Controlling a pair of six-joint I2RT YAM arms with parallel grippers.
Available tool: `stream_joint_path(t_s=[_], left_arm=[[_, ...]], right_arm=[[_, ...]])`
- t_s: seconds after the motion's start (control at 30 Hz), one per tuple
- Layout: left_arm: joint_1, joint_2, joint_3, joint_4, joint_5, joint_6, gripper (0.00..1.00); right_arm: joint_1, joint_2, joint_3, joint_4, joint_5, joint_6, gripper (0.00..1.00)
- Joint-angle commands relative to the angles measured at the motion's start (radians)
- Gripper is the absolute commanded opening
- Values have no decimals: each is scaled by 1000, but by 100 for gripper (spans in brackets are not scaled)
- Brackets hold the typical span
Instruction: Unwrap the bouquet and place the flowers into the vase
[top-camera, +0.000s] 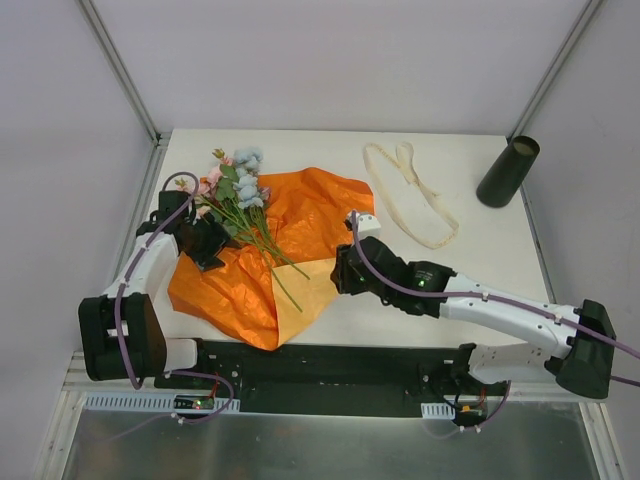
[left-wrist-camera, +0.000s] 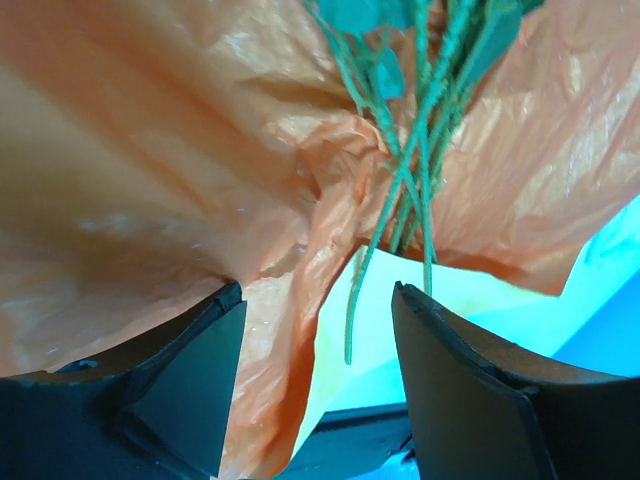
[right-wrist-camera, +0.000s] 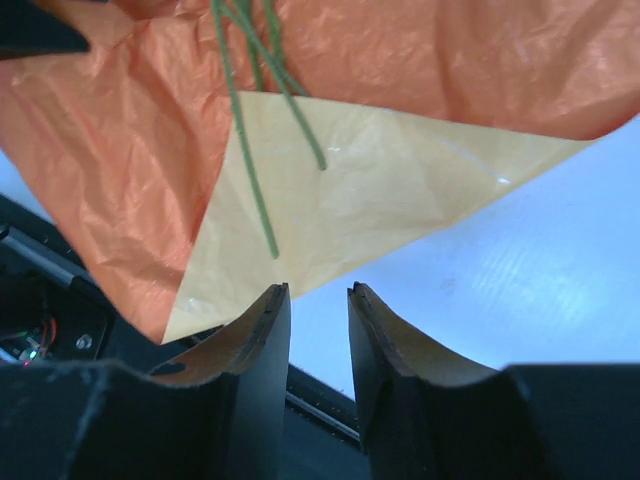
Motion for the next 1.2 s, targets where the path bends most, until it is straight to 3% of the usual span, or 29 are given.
stream_joint_path(t_s=[0.0, 0.17, 0.33, 0.57, 0.73, 0.87, 0.97, 1.17], left_arm=[[-25, 13, -14, 62, 145, 69, 62], [-51, 16, -32, 60, 209, 78, 63], [-135, 76, -26, 60, 229, 61, 63], [-172, 76, -66, 60, 222, 31, 63], [-192, 85, -94, 59, 168, -5, 66], [-192, 70, -121, 62, 99, -31, 67], [-192, 103, -120, 71, 131, -37, 68], [-190, 160, -92, 63, 96, -37, 68]], right_arm=[[-92, -25, 79, -106, -13, -75, 37], [-239, -21, 108, -163, -163, -175, 42], [-406, 57, 149, -111, -338, -265, 47], [-470, 296, 342, -121, -548, -420, 57], [-493, 465, 513, -187, -619, -486, 61], [-526, 591, 611, -225, -731, -529, 62], [-548, 685, 688, -294, -795, -560, 61], [-560, 806, 717, -290, -958, -617, 62]])
